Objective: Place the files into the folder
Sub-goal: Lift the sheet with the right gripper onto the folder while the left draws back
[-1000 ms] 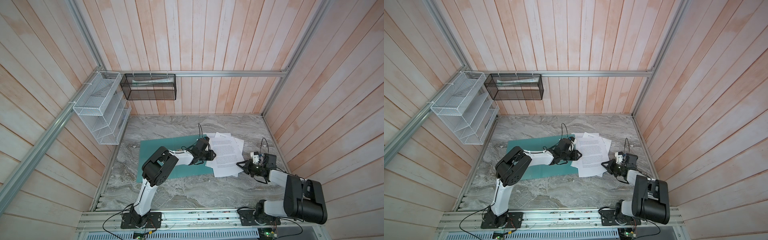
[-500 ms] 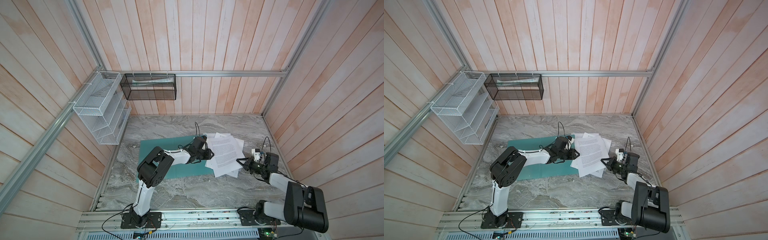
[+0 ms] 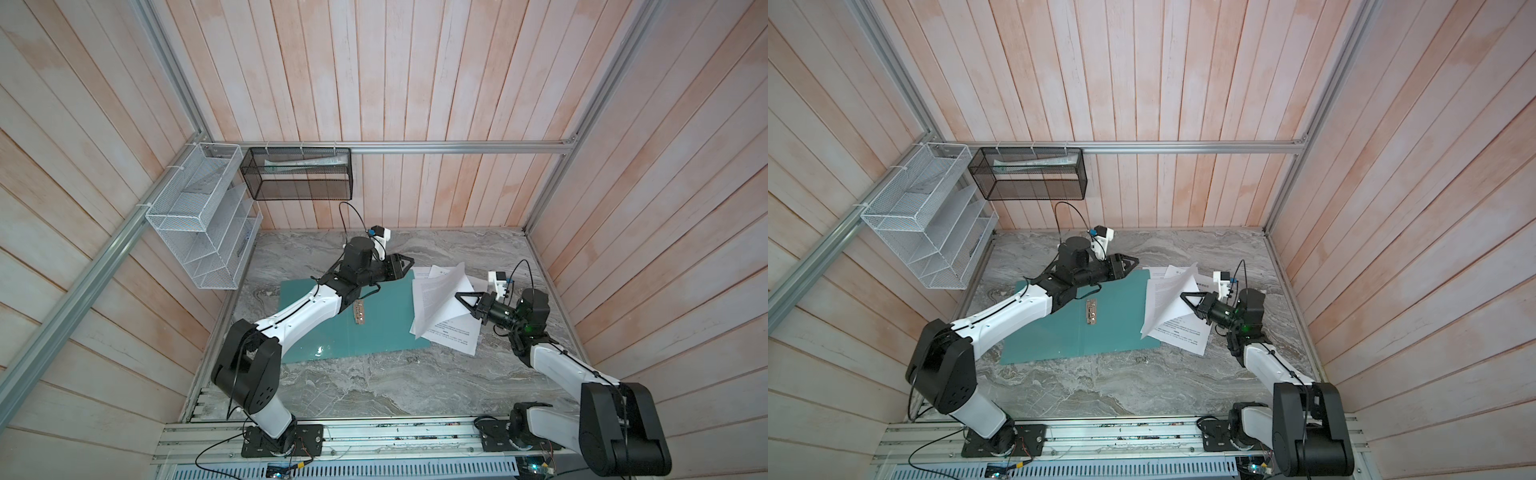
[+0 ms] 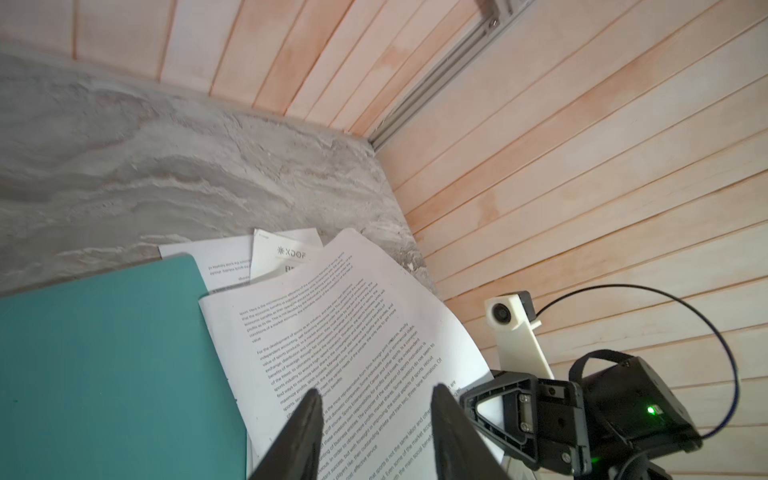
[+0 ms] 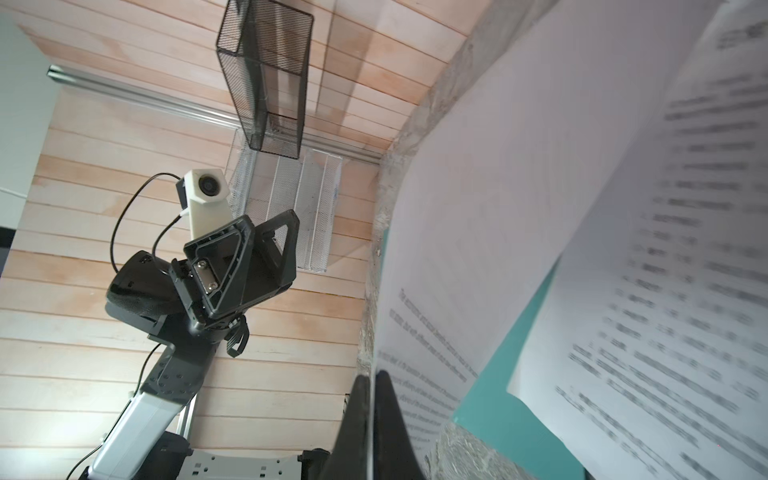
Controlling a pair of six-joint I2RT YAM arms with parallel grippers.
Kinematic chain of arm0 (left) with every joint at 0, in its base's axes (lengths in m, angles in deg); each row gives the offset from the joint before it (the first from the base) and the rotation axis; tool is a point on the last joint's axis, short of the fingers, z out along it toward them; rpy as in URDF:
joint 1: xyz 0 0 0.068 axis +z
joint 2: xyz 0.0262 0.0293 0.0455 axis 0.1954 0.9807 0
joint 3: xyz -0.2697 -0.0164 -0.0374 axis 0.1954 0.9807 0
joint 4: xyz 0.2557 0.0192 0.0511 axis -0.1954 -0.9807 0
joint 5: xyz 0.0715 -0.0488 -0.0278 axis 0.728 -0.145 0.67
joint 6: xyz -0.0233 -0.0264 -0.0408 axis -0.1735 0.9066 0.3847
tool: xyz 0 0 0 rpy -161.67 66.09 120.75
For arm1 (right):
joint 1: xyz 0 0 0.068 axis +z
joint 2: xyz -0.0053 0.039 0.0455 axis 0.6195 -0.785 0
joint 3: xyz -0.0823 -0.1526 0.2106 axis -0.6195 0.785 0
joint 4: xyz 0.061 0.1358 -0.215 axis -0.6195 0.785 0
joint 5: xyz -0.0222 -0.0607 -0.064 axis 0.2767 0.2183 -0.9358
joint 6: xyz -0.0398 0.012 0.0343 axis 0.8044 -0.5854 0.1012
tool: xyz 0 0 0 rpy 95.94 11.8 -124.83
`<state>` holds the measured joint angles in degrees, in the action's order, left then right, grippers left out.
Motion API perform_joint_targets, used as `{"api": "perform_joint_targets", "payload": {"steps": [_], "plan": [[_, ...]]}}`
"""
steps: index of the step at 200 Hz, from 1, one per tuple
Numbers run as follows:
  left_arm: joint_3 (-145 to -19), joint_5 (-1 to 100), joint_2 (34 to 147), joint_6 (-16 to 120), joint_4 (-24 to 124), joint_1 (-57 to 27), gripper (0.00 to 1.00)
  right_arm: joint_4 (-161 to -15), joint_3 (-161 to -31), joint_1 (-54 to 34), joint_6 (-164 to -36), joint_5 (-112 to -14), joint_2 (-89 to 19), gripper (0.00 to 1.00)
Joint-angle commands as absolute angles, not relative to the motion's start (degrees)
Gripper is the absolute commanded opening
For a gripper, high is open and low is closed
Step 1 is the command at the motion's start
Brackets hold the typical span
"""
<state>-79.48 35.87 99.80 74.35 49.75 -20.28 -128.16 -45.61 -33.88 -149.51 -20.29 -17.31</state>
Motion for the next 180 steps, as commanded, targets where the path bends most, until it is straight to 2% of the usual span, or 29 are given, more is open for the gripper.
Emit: {"api": "perform_joint_targets", "payload": {"steps": [1, 33, 63, 98, 152, 180], "plan": [[-74.7, 36.8, 93.8, 75.4, 48.2, -17.8, 0.45, -140.8, -51.4, -29.7, -157.1, -25.1, -21.0, 0.0], [-66.9, 40.1, 83.9, 76.0, 46.8, -14.8, 0.45, -148.6, -60.8, -23.1, -160.2, -27.9, -28.3, 0.0], [-58.9, 42.9, 74.6, 77.3, 44.9, -12.7, 0.45, -147.8, -68.9, -16.4, -158.9, -30.0, -33.5, 0.0], [-51.9, 46.3, 62.7, 79.3, 40.3, -10.5, 0.45, -148.0, -72.7, -9.2, -158.0, -32.3, -39.0, 0.0], [-49.9, 50.8, 51.5, 79.1, 29.5, -8.3, 0.45, -151.4, -69.5, -1.9, -156.2, -34.0, -48.7, 0.0], [-49.1, 52.3, 49.8, 79.2, 28.1, -8.1, 0.45, -149.6, -62.2, -0.9, -155.2, -43.3, -51.6, 0.0]]}}
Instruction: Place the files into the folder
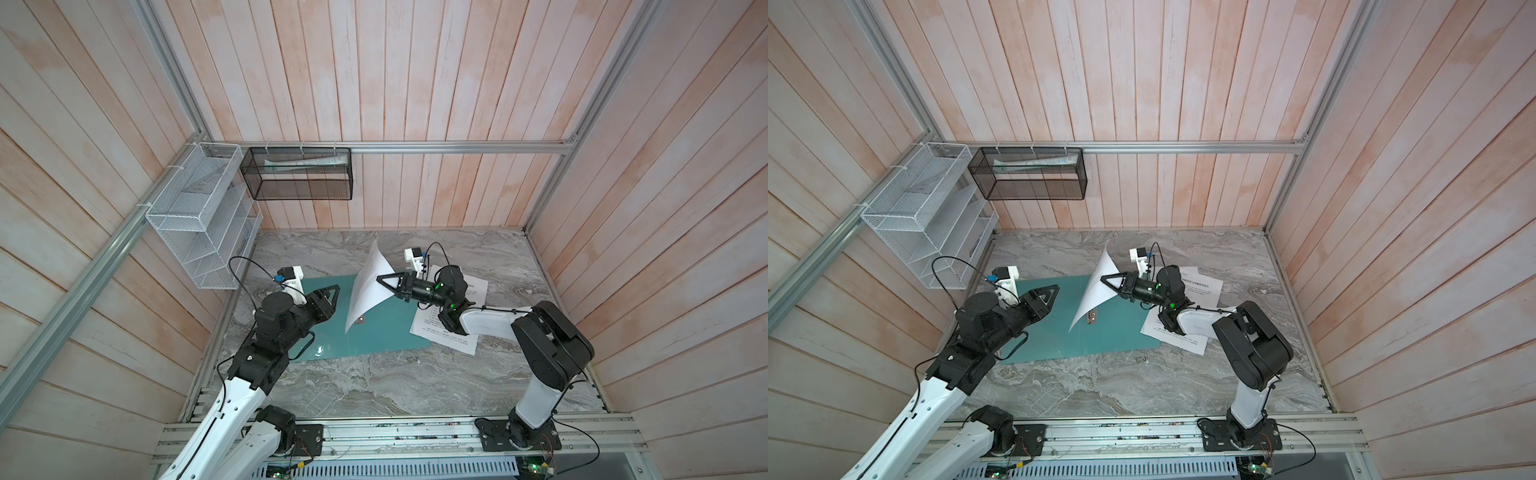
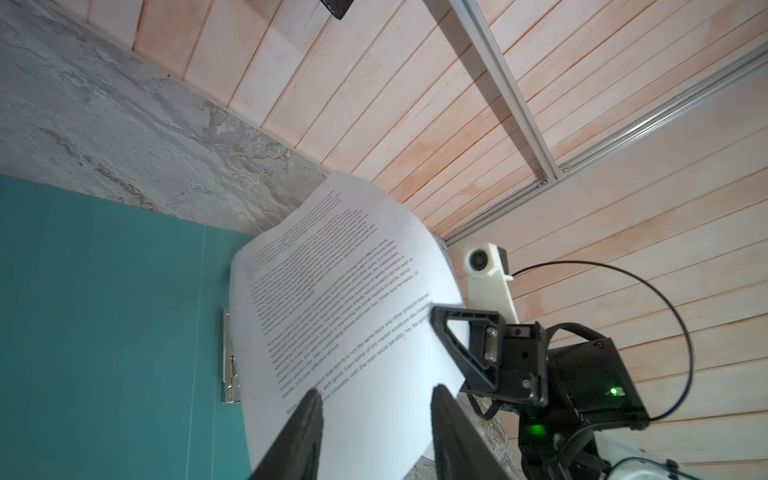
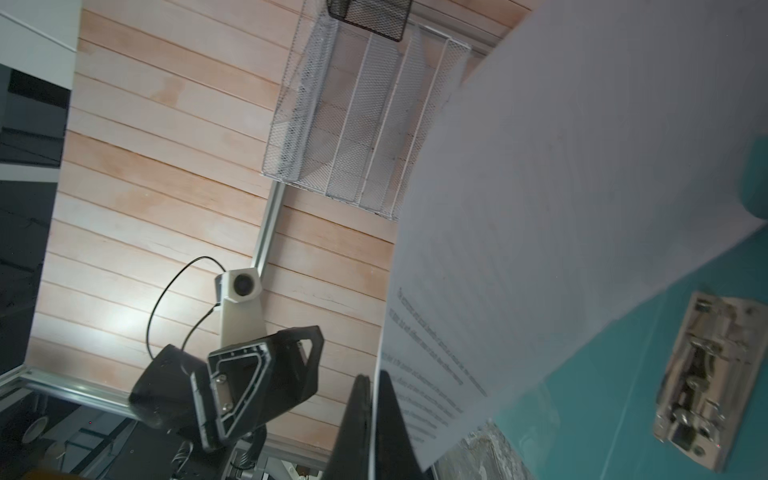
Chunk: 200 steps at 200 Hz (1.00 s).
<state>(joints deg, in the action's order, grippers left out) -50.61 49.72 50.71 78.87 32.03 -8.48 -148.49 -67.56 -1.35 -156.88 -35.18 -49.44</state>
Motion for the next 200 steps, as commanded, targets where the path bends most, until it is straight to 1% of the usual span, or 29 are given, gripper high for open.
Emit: {"api": "perform_joint_targets", "payload": {"steps": [1, 11, 45, 77, 81, 94, 98, 99, 102, 103, 105, 106, 107, 108, 112, 113, 115, 119, 130, 144, 151, 174, 189, 200], "plan": [[-49.0, 52.3, 49.7, 79.2, 28.1, -8.1, 0.45, -149.8, -61.9, -0.9, -155.2, -43.8, -51.7, 0.0], [-48.3, 52.2, 49.8, 79.4, 28.4, -8.1, 0.45, -149.7, -59.4, -0.9, -155.7, -48.1, -52.4, 0.0], [-45.5, 51.9, 50.4, 80.3, 30.1, -8.1, 0.45, -149.7, -55.0, 2.4, -159.7, -56.1, -54.4, 0.0], [-43.9, 52.0, 51.5, 80.2, 31.2, -8.1, 0.45, -136.1, -57.3, 7.8, -161.9, -63.3, -51.5, 0.0], [-43.7, 52.1, 51.7, 80.2, 31.5, -8.1, 0.45, -134.0, -58.0, 8.2, -164.0, -64.2, -51.1, 0.0], [-43.0, 51.8, 52.7, 80.3, 32.6, -8.1, 0.45, -127.8, -60.2, 9.6, -165.5, -64.9, -50.4, 0.0], [-42.9, 51.8, 53.1, 80.3, 32.8, -8.1, 0.45, -126.1, -61.2, 9.9, -165.6, -64.3, -50.3, 0.12], [-42.9, 51.8, 53.2, 80.3, 32.9, -8.1, 0.45, -126.1, -61.2, 9.9, -165.6, -64.3, -50.3, 0.12], [-42.8, 51.8, 53.5, 80.3, 33.0, -8.1, 0.45, -124.6, -61.9, 9.9, -165.7, -63.6, -50.4, 0.22], [-42.7, 51.8, 53.6, 80.3, 33.1, -8.1, 0.45, -123.6, -62.2, 10.0, -165.7, -63.1, -50.4, 0.28], [-42.7, 51.8, 53.8, 80.4, 33.2, -8.1, 0.45, -122.7, -62.8, 10.0, -165.6, -62.5, -50.5, 0.35], [-42.7, 51.8, 53.9, 80.4, 33.3, -8.1, 0.45, -122.7, -62.8, 10.0, -165.6, -62.5, -50.5, 0.35], [-42.6, 51.8, 54.1, 80.4, 33.5, -8.1, 0.45, -122.3, -63.0, 10.0, -165.6, -62.0, -50.5, 0.38], [-42.6, 51.8, 54.2, 80.4, 33.6, -8.1, 0.45, -121.7, -63.4, 10.1, -165.6, -61.2, -50.6, 0.42], [-42.4, 51.8, 54.6, 80.3, 33.9, -8.1, 0.45, -121.0, -63.8, 10.1, -165.5, -59.8, -50.6, 0.5], [-42.4, 51.8, 54.7, 80.3, 34.1, -8.1, 0.45, -121.0, -63.8, 10.1, -165.5, -59.8, -50.6, 0.5], [-42.3, 51.8, 55.0, 80.3, 34.3, -8.1, 0.45, -120.9, -64.0, 10.1, -165.2, -58.4, -50.6, 0.56], [-42.2, 51.7, 55.5, 80.3, 34.8, -8.1, 0.45, -121.0, -64.1, 10.2, -164.7, -56.7, -50.5, 0.6], [-42.0, 51.2, 57.2, 80.0, 36.2, -8.1, 0.45, -120.4, -64.4, 10.2, -163.1, -52.5, -49.8, 0.64], [-41.9, 50.7, 59.8, 79.7, 38.2, -8.1, 0.45, -119.0, -63.3, 10.3, -163.0, -50.0, -48.1, 0.69], [-42.1, 50.4, 61.3, 79.4, 39.1, -8.1, 0.45, -117.4, -62.8, 10.0, -161.0, -48.2, -47.3, 0.7], [-42.9, 49.6, 65.1, 78.8, 41.4, -8.1, 0.45, -114.8, -60.0, 7.8, -160.5, -42.1, -43.9, 0.7], [-43.4, 49.3, 66.6, 78.2, 42.1, -8.1, 0.45, -105.7, -60.9, 6.2, -155.0, -37.2, -40.8, 0.7], [-43.4, 49.2, 67.6, 77.7, 42.8, -8.1, 0.45, -96.9, -62.0, 6.0, -149.9, -36.5, -38.4, 0.7]]}}
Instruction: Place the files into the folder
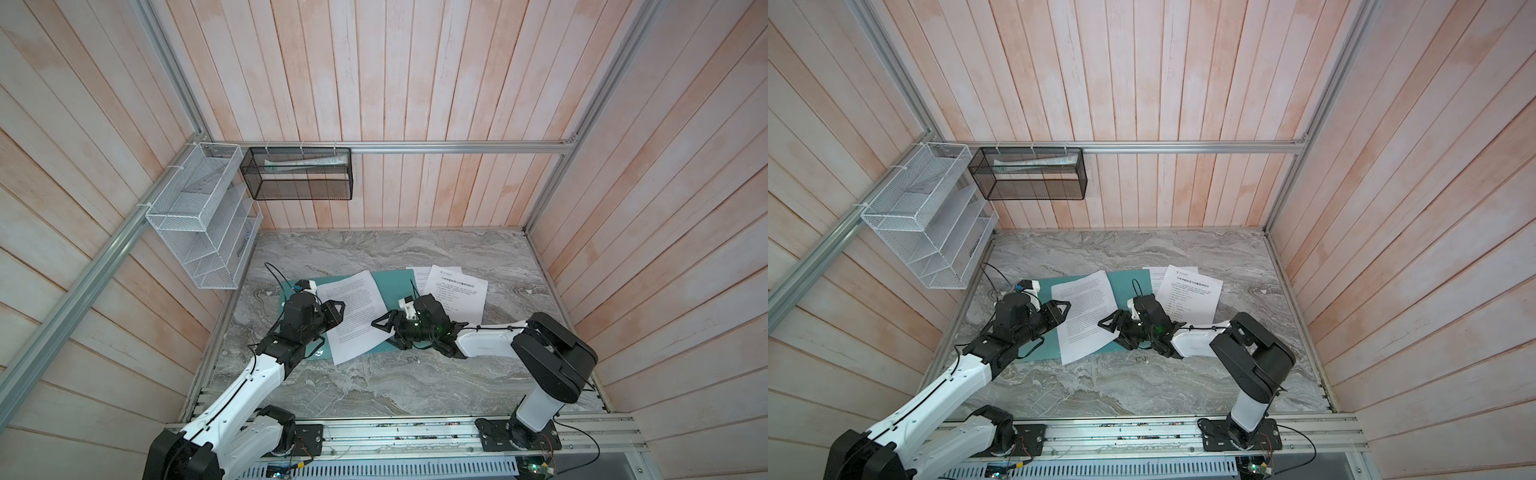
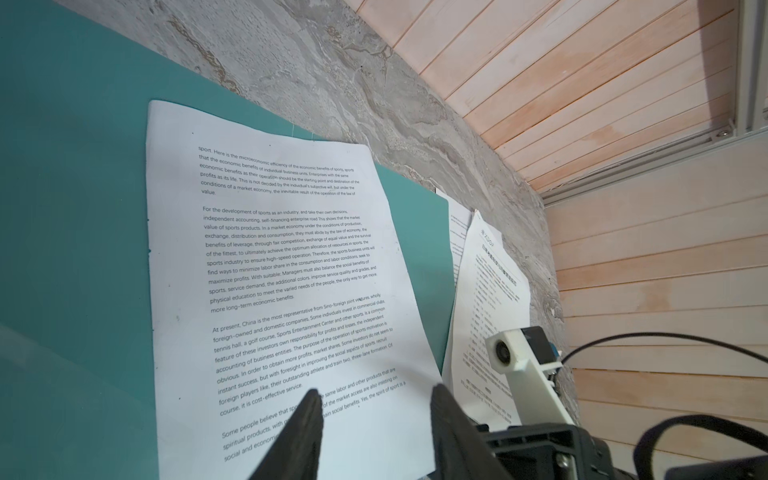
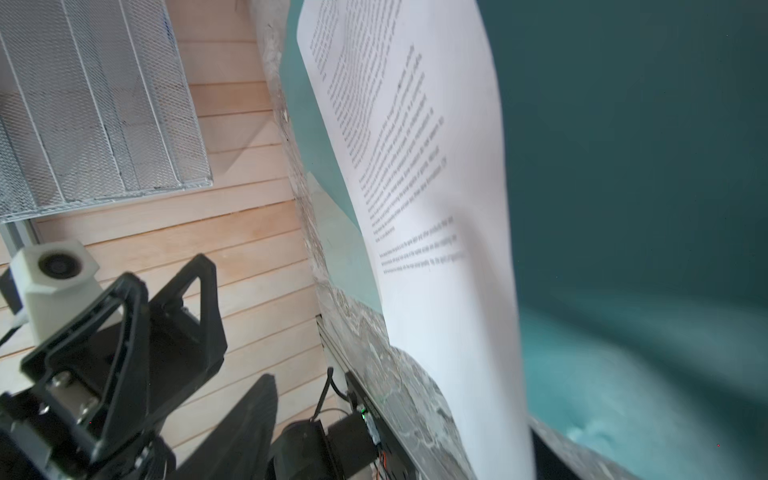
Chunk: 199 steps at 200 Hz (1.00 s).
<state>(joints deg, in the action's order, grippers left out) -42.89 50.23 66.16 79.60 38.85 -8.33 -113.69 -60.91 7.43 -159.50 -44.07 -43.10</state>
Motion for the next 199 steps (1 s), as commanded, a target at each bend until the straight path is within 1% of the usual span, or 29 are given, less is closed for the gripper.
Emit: {"api": "perform_joint_targets", "payload": {"steps": [1, 22, 43, 63, 73, 88, 116, 132, 151, 173, 199], "plan": [[-43.4, 49.2, 67.6, 77.7, 42.8, -8.1, 0.45, -96.2, -62.1, 6.0, -149.4, -36.4, -38.1, 0.7], [-43.6, 48.9, 70.6, 76.5, 43.7, -8.1, 0.45, -84.2, -64.3, 5.1, -140.9, -38.7, -32.9, 0.69], [-43.5, 49.1, 74.1, 75.4, 45.0, -8.1, 0.45, -78.8, -68.1, 1.9, -132.7, -43.1, -33.0, 0.66], [-43.0, 49.7, 76.8, 74.6, 46.0, -8.1, 0.45, -80.0, -72.5, -3.1, -123.9, -44.0, -37.8, 0.62], [-42.4, 49.9, 77.9, 74.4, 47.2, -8.1, 0.45, -79.5, -76.2, -5.1, -117.2, -43.5, -42.3, 0.59], [-42.2, 49.6, 80.1, 74.1, 48.2, -8.1, 0.44, -81.0, -80.8, -6.7, -112.7, -43.8, -48.1, 0.55], [-42.1, 49.4, 84.5, 73.8, 49.6, -8.1, 0.43, -89.9, -84.6, -9.3, -113.3, -36.6, -54.9, 0.53], [-42.0, 48.5, 87.1, 74.0, 51.0, -8.1, 0.43, -89.4, -88.6, -9.4, -112.1, -35.5, -58.7, 0.54], [-42.3, 48.1, 90.2, 74.1, 52.0, -8.1, 0.42, -89.0, -92.1, -9.4, -111.8, -32.8, -63.2, 0.56], [-42.0, 47.6, 92.3, 74.5, 53.4, -8.1, 0.41, -91.2, -93.4, -9.4, -113.3, -30.4, -66.3, 0.58], [-42.0, 47.3, 94.1, 74.6, 53.7, -8.1, 0.4, -90.7, -95.2, -9.3, -114.0, -29.1, -69.4, 0.59]]}}
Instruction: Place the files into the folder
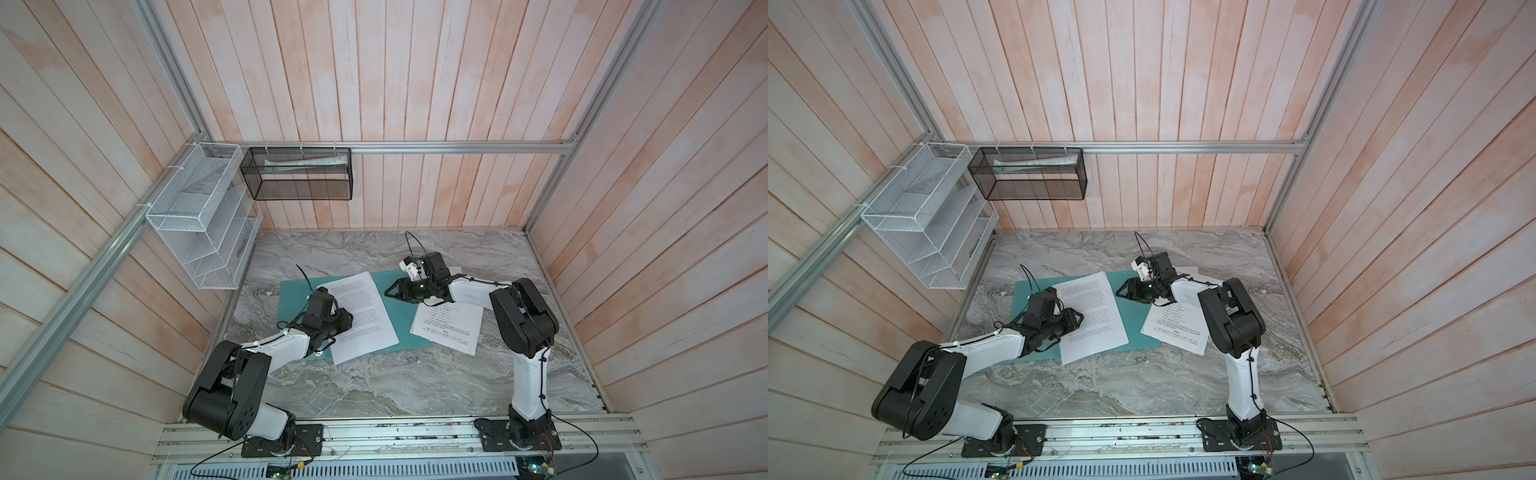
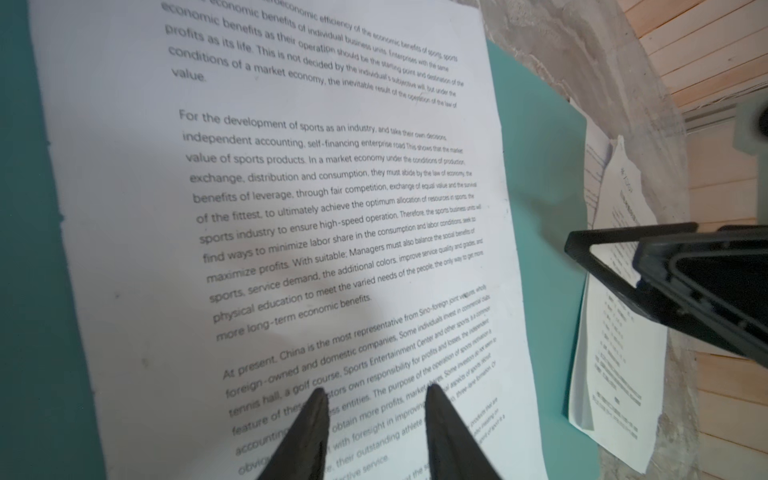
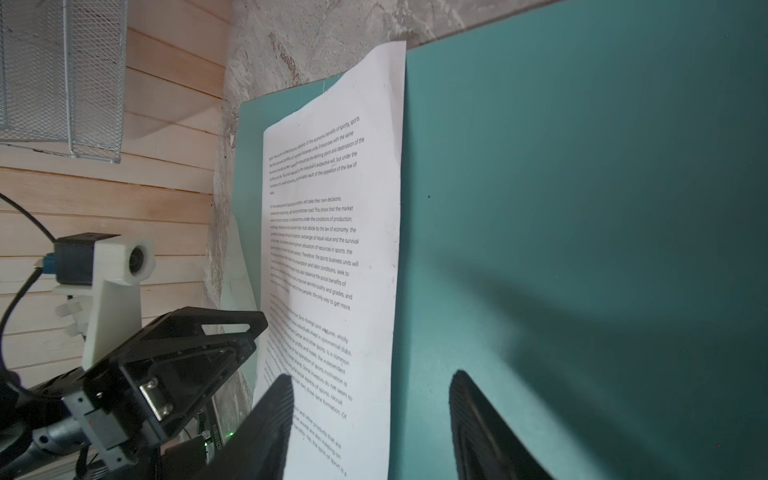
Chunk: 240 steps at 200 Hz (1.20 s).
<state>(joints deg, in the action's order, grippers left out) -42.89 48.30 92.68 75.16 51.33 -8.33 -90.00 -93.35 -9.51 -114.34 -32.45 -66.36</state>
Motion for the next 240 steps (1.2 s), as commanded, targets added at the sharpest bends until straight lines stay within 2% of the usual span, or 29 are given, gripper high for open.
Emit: {"api": "perform_joint_targets", "payload": {"steps": [1, 126, 176, 193, 207, 229, 240], "plan": [[-41.9, 47.3, 94.1, 74.6, 53.7, -8.1, 0.4, -90.7, -95.1, -9.3, -114.1, -29.1, -69.4, 0.59], [-39.5, 47.9, 95.7, 75.4, 55.3, -8.1, 0.39, -96.4, -96.1, -7.1, -118.8, -22.4, -74.0, 0.58], [-39.2, 47.6, 95.4, 75.0, 55.4, -8.1, 0.39, -96.5, -100.2, -6.3, -119.7, -19.8, -77.0, 0.36], [-39.2, 47.8, 95.0, 74.8, 55.2, -8.0, 0.39, -96.6, -100.9, -6.1, -120.1, -19.0, -77.5, 0.31], [-39.3, 47.6, 94.8, 74.6, 55.1, -8.1, 0.39, -97.1, -101.6, -6.0, -120.9, -17.8, -78.3, 0.2], [-39.6, 47.4, 94.8, 74.5, 55.0, -8.1, 0.39, -95.2, -103.9, -5.4, -120.5, -17.1, -79.7, 0.18], [-39.6, 47.3, 94.7, 74.5, 55.0, -8.1, 0.39, -91.7, -106.5, -4.9, -118.6, -17.1, -80.8, 0.21]]}}
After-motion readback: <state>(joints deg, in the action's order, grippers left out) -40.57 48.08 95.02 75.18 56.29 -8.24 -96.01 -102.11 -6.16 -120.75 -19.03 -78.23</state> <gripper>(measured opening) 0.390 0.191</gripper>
